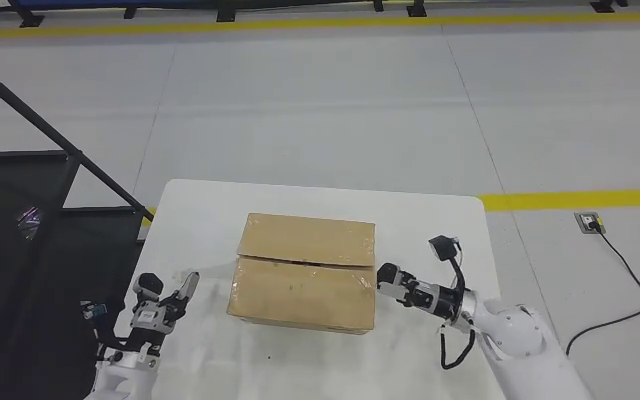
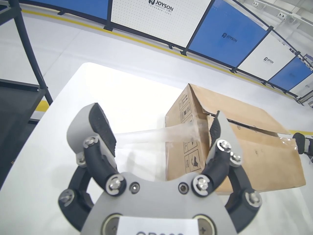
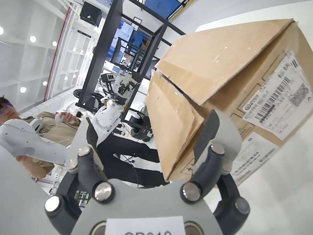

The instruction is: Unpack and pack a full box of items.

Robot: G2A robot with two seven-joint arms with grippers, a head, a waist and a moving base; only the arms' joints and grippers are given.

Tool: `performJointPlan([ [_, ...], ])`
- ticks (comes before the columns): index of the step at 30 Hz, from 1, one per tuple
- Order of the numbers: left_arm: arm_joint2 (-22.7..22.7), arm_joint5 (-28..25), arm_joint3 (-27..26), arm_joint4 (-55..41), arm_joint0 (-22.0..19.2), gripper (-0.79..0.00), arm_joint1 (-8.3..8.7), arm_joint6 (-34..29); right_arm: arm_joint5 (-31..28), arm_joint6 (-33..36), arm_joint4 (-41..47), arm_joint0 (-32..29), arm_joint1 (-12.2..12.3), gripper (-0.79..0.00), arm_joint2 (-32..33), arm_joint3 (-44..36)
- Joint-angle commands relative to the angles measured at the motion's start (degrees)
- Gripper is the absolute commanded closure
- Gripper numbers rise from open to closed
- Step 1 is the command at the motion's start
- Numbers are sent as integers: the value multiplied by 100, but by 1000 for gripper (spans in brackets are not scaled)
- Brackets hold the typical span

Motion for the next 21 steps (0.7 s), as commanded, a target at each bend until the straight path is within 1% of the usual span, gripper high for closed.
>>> performJointPlan([
  [1, 31, -12, 5, 39, -17, -785, -4, -22, -25, 179, 217, 79, 1, -785, -69, 74],
  [5, 68, -15, 2, 94, -36, -785, -13, -37, -223, 662, 925, 184, 18, -785, -129, 158],
  [8, 82, -20, -38, 107, -43, -785, -21, -40, -416, 1161, 1605, 170, 58, -785, -80, 84],
  [12, 43, -81, -138, -10, -36, -785, -28, -65, -164, 1414, 2127, 13, 183, -785, -29, -548],
  [16, -41, -356, -261, -129, -1, -785, -19, -140, 23, 1602, 2121, -231, 374, -785, 7, -1272],
  [21, -291, -1138, -361, -269, 125, -785, 28, -384, 4, 1583, 1546, -454, 624, -785, -186, -1803],
])
